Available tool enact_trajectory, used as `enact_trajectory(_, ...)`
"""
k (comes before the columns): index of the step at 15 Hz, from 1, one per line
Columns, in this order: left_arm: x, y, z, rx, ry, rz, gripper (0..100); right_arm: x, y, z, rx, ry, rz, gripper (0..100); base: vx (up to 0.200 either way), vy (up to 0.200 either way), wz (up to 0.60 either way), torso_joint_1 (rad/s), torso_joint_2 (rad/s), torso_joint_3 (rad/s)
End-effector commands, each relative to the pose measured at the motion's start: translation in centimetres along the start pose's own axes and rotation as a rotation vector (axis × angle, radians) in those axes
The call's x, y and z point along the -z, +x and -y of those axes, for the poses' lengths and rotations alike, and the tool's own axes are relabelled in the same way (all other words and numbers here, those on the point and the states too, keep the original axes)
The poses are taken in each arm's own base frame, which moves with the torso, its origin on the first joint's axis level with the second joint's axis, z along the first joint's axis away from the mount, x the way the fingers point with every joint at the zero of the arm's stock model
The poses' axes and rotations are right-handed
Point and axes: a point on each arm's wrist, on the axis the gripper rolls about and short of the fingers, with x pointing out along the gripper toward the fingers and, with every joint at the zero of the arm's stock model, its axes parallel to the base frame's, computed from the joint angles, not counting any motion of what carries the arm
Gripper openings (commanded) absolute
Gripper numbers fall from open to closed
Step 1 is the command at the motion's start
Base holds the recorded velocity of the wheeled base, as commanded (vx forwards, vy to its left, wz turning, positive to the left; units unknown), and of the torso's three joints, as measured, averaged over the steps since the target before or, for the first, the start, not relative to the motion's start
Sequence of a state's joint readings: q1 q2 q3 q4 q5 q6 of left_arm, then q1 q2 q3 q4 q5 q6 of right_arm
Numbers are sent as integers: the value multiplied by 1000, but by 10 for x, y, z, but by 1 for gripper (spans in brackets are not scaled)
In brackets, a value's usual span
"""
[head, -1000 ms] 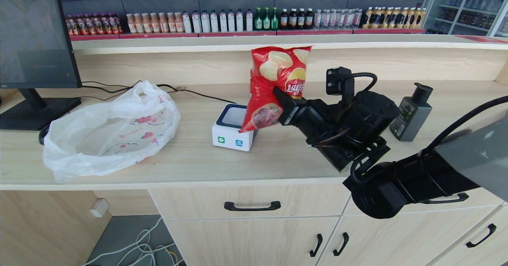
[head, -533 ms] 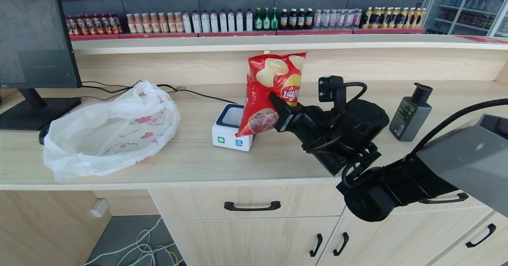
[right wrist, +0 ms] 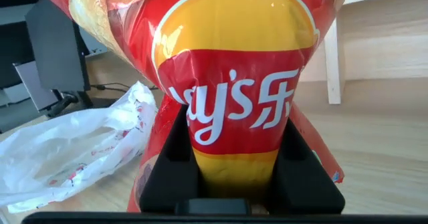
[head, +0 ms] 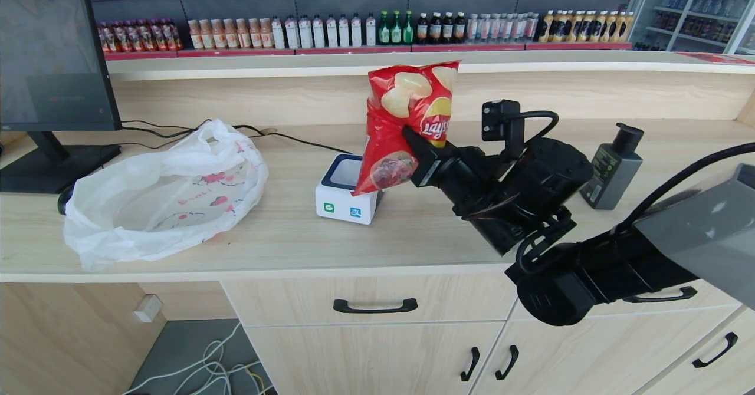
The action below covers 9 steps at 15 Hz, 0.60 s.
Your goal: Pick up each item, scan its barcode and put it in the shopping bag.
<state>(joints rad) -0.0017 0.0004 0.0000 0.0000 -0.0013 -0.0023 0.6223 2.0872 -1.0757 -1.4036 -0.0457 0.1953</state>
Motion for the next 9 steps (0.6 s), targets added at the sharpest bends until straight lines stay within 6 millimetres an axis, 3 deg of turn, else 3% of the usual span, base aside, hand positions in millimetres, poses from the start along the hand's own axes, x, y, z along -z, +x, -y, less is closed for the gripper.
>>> enact_trajectory(1,0,0,0,0,-1,0,100,-25,-5,-4,-8,1,54,0,0,0,0,0,0,0)
enact_trajectory(3,0,0,0,0,-1,0,100,-51,-11,-5,-8,-33,105,0,0,0,0,0,0,0)
enact_trajectory(4,0,0,0,0,-1,0,100,-51,-11,-5,-8,-33,105,0,0,0,0,0,0,0)
enact_trajectory(5,0,0,0,0,-1,0,100,-69,-21,-11,-17,-84,145,0,0,0,0,0,0,0)
enact_trajectory(7,0,0,0,0,-1,0,100,-80,-33,-14,-18,-135,151,0,0,0,0,0,0,0)
enact_trajectory(9,0,0,0,0,-1,0,100,-97,-66,-27,-39,-164,136,0,0,0,0,0,0,0)
